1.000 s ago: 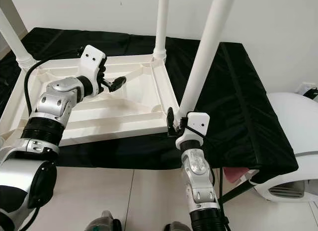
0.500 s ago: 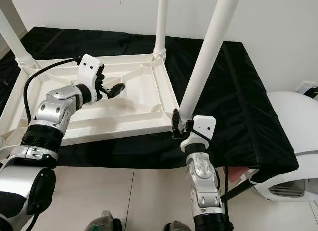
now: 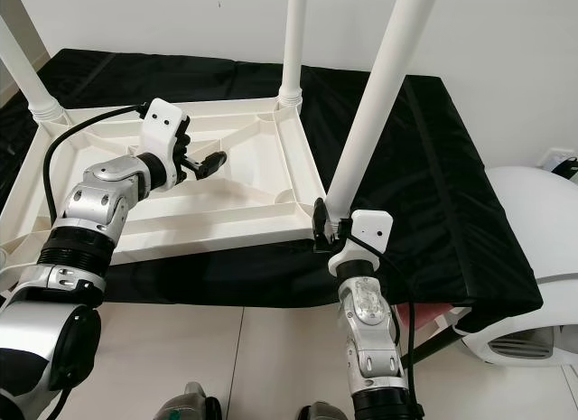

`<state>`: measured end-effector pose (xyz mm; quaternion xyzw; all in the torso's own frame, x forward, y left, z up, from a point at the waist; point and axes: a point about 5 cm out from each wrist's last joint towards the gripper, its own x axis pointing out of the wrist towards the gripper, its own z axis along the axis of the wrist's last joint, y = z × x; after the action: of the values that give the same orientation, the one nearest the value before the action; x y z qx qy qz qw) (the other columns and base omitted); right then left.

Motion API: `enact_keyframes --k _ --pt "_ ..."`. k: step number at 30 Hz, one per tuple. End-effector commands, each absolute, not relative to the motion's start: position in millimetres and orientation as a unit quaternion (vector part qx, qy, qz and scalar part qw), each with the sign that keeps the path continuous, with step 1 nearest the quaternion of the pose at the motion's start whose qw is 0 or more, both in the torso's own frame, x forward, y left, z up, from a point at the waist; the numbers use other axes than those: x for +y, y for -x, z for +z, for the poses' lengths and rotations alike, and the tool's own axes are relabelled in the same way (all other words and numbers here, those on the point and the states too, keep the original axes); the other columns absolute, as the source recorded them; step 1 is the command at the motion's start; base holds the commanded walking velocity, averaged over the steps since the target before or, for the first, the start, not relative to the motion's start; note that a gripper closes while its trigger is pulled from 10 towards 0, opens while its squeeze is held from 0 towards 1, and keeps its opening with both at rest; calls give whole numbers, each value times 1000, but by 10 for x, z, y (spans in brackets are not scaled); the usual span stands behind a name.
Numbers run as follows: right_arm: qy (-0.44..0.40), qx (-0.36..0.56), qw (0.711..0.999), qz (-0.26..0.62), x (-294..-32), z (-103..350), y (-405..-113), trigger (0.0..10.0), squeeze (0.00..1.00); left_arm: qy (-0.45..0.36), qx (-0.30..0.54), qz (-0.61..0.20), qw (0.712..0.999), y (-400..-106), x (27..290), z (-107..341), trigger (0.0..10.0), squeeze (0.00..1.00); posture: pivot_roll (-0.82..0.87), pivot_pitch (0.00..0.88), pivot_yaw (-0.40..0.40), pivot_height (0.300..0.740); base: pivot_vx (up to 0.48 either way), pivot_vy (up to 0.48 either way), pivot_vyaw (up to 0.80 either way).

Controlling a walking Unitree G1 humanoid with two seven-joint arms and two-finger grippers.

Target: Building children table

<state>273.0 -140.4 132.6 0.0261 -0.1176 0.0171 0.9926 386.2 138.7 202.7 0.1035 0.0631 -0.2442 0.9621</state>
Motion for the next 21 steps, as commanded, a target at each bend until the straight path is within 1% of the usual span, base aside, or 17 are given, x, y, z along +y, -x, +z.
enact_keyframes --k 1,21 --pt "-30 -122 992 18 -1404 1336 -2718 10000 0 -105 62 -211 970 -3881 1410 2033 10000 0 -5 69 24 740 0 0 0" --pt "-30 -122 992 18 -1404 1336 -2718 10000 0 -105 62 -211 970 -3881 1410 2033 10000 0 -5 69 24 740 0 0 0"
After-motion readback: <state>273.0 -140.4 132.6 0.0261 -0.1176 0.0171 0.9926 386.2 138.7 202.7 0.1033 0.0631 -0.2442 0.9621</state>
